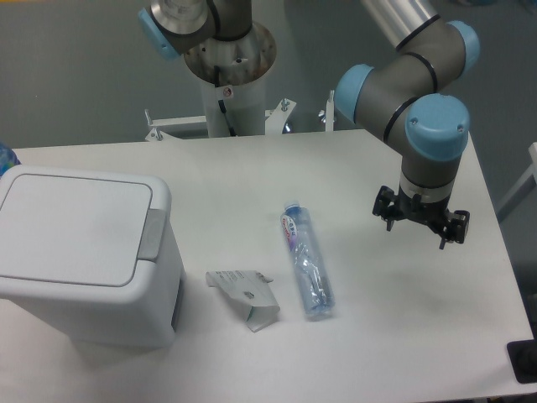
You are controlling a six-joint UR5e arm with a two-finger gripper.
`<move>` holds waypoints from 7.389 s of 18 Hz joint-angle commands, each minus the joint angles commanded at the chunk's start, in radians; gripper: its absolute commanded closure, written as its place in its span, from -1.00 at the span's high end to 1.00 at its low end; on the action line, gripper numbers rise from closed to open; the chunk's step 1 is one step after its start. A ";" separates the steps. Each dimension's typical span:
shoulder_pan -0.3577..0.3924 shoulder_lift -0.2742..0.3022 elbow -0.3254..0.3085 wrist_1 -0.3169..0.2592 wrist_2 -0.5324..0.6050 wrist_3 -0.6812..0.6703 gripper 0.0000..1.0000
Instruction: Open the trash can
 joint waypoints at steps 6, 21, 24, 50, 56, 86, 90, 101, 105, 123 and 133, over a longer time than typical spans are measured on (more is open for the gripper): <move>0.000 -0.002 0.002 0.000 -0.002 0.002 1.00; -0.038 0.098 0.018 -0.044 -0.090 -0.294 1.00; -0.080 0.150 0.021 -0.037 -0.158 -0.437 1.00; -0.256 0.236 0.038 0.044 -0.647 -0.905 1.00; -0.287 0.233 0.026 0.055 -0.630 -0.930 1.00; -0.359 0.250 -0.044 0.063 -0.514 -0.930 1.00; -0.359 0.250 -0.046 0.063 -0.514 -0.931 1.00; -0.359 0.250 -0.046 0.066 -0.503 -0.925 1.00; -0.353 0.244 0.004 0.064 -0.500 -0.919 1.00; -0.055 0.072 0.081 0.068 -0.496 -0.619 1.00; 0.009 0.031 0.075 -0.086 -0.160 -0.218 1.00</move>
